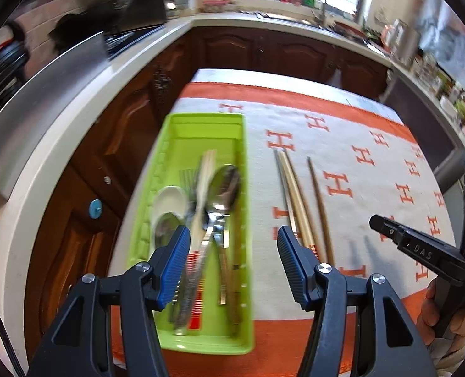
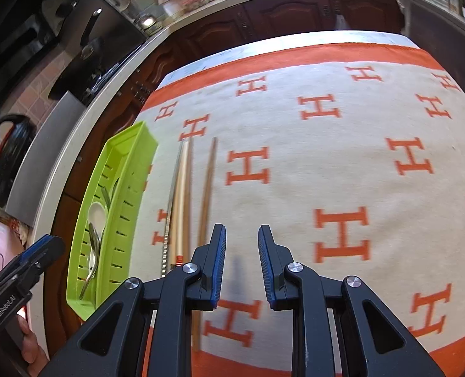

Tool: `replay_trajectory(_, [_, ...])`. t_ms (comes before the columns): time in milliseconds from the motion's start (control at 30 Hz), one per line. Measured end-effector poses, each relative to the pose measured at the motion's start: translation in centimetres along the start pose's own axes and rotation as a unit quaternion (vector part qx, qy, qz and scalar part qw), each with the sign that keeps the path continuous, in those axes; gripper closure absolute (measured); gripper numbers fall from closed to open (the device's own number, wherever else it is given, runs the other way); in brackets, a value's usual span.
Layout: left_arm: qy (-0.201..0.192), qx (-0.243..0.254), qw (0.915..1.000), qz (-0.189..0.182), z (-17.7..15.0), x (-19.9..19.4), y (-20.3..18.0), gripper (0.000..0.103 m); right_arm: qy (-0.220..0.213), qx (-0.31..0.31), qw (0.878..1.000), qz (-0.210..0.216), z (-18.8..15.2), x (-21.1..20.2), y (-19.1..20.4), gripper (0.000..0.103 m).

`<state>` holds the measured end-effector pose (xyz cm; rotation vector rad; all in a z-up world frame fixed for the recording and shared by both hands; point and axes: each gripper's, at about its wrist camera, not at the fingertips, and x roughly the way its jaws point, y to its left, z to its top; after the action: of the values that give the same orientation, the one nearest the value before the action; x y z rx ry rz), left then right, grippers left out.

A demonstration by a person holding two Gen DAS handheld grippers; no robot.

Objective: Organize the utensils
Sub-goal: 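Withdraw both open tools from the tray toward the remaining chopsticks, then grasp a steel chopstick with the left tool and lift it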

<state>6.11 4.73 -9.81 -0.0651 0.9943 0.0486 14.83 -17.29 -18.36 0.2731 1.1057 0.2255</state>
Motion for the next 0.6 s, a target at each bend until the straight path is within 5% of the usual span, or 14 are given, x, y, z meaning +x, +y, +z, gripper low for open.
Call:
replay_trajectory(133, [0.019,0.031,0.9993,-0.007,0.4,1.1,-3.1,0.055,-0.006,0.015,1.0,0.006,0.0,-0.8,-2.2,0.082])
replay_trajectory(300, [0.06,0.047,0.9968,-0.023,0.7,3.6,-5.6,0.086,-0.014,0.026,0.999,0.017,0.1,-1.4,-4.2,0.082])
replay_trajectory(600, [0.136,0.029,0.9897,-0.034,-0.2,8.0,-6.1,0.091,-0.017,0.029,0.999,0.03,0.0,-1.4,-5.5,0.081])
